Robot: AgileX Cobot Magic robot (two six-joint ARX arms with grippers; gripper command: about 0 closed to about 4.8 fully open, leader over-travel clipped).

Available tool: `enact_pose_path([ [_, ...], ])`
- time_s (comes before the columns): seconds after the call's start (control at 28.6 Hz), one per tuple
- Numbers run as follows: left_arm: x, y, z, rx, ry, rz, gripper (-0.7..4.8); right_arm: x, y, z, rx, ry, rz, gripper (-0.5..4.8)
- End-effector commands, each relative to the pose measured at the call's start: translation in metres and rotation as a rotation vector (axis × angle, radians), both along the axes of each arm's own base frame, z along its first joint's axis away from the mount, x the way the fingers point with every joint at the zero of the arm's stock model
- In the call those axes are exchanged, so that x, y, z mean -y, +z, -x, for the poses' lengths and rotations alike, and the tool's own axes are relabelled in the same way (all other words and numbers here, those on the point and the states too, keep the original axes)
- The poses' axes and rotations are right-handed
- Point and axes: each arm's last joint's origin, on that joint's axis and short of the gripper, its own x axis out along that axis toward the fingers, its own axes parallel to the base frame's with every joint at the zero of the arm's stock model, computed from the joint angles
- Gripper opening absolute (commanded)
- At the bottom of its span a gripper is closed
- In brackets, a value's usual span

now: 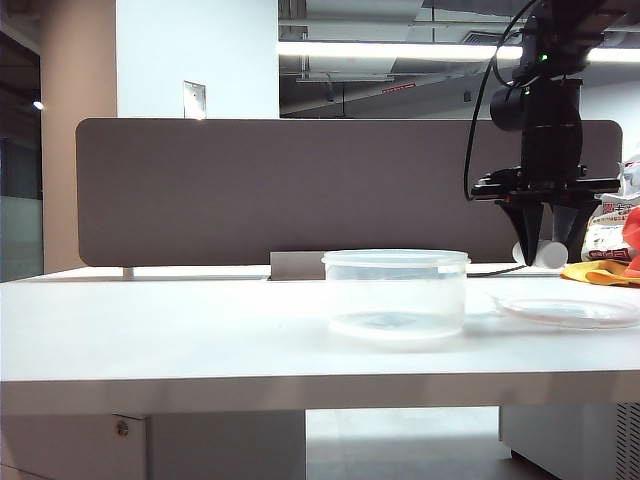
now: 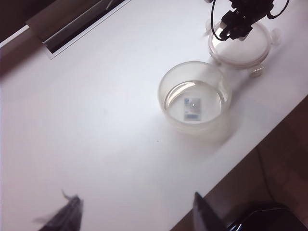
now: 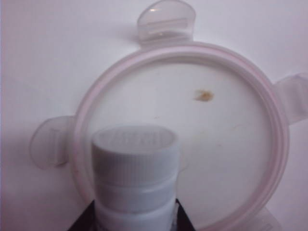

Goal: Remove the lid of the round box, pick up the small white medicine bottle inside, and place it on the table.

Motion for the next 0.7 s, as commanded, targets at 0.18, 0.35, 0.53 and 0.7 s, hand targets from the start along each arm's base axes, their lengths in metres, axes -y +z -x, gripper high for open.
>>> enact_pose_path([
  [0.18, -0.0018, 0.0012, 0.0018, -0.002, 0.013, 0.011, 3.0, -0.0002, -0.0018, -0.0011, -0.003, 0.001, -0.003, -0.01],
  [0.35, -0.0018, 0.0013, 0.0019, -0.003, 0.015, 0.013, 3.0, -0.0002, -0.0053, -0.0013, -0.019, 0.0, -0.001, -0.01],
  [0.53, -0.0021, 0.0015, 0.0023, -0.003, 0.015, 0.014, 3.0, -0.0003, -0.0063, -0.0018, -0.02, 0.0, -0.001, -0.01],
  [0.7, -0.0021, 0.0015, 0.0023, -0.003, 0.016, 0.014, 3.0, -0.0003, -0.0063, -0.0018, -0.019, -0.013, -0.004, 0.51],
])
